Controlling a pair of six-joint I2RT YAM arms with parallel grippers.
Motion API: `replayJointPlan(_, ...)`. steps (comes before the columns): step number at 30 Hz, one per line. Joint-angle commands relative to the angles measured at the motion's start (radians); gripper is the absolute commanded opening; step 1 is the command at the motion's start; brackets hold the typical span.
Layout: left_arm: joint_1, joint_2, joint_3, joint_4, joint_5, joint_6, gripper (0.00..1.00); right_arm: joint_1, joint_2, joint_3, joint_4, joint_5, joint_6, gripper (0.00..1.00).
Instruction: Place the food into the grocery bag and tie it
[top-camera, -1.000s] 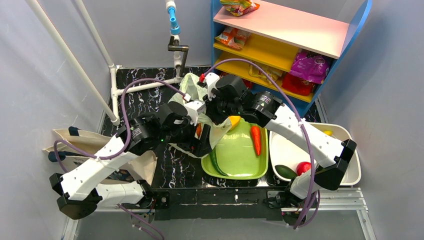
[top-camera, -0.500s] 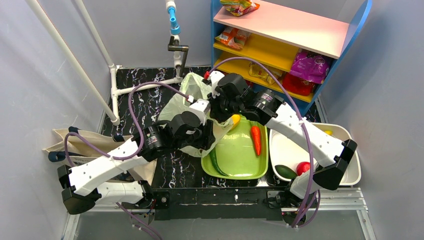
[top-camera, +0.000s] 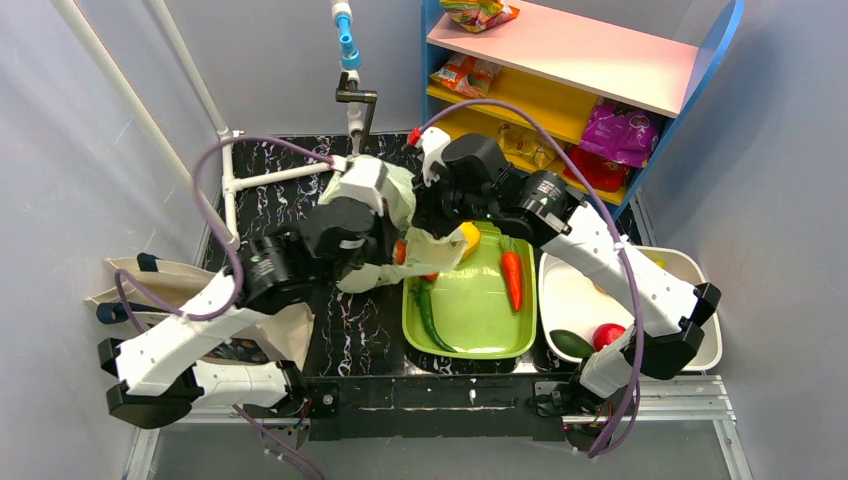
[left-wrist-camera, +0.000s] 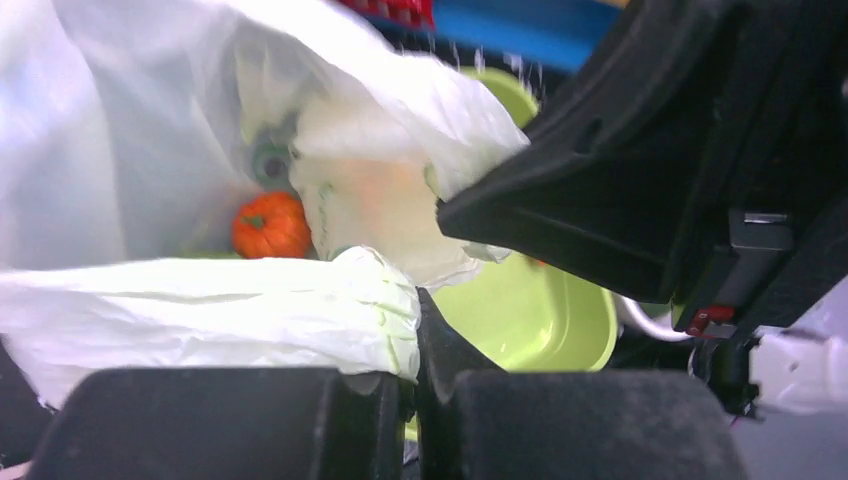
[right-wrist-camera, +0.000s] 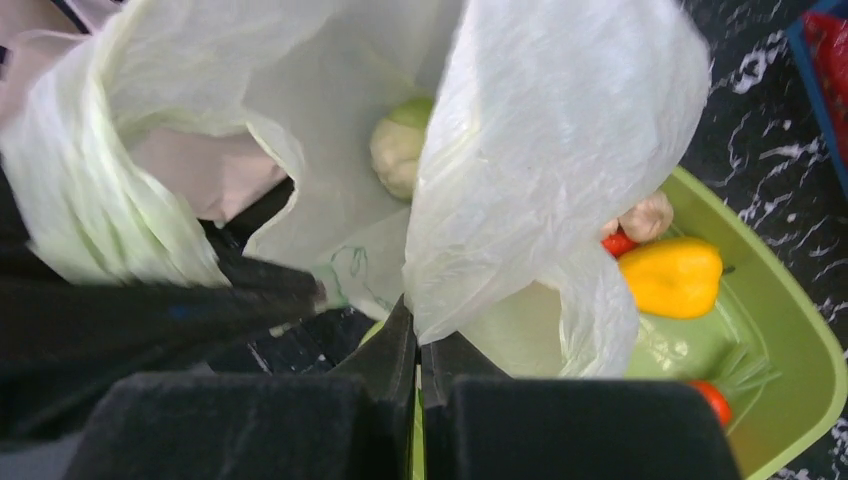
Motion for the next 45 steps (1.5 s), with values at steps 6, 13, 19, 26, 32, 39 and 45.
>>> replayJointPlan(6,0.011,-0.074,0.271,-0.125,-0.298,0.106,0.0,0.007,0.067,0.325,-0.003,-0.058,-0.045,0.01)
replayJointPlan(13,0.011,-0.161,0.228,-0.186,-0.216,0.024,0.0,0.006,0.068,0.297,0.071,-0.108,-0.027,0.01)
replayJointPlan(19,0.011,-0.309,0.153,-0.22,-0.123,-0.014,0.0,-0.003,0.114,0.355,0.1,-0.076,-0.021,0.01)
replayJointPlan(26,0.011,-0.38,0.119,-0.294,-0.096,-0.04,0.0,-0.006,0.14,0.298,0.135,-0.094,0.034,0.01)
replayJointPlan(32,0.012,-0.437,0.002,-0.322,0.015,-0.174,0.04,-0.028,0.169,0.272,0.167,-0.047,0.052,0.01)
replayJointPlan(39,0.011,-0.401,0.051,-0.378,0.108,-0.188,0.67,-0.085,0.178,0.279,0.156,-0.086,0.059,0.01)
replayJointPlan(45,0.011,-0.09,0.577,-0.729,-0.123,-0.119,0.77,-0.1,0.134,0.244,0.164,-0.094,0.036,0.19)
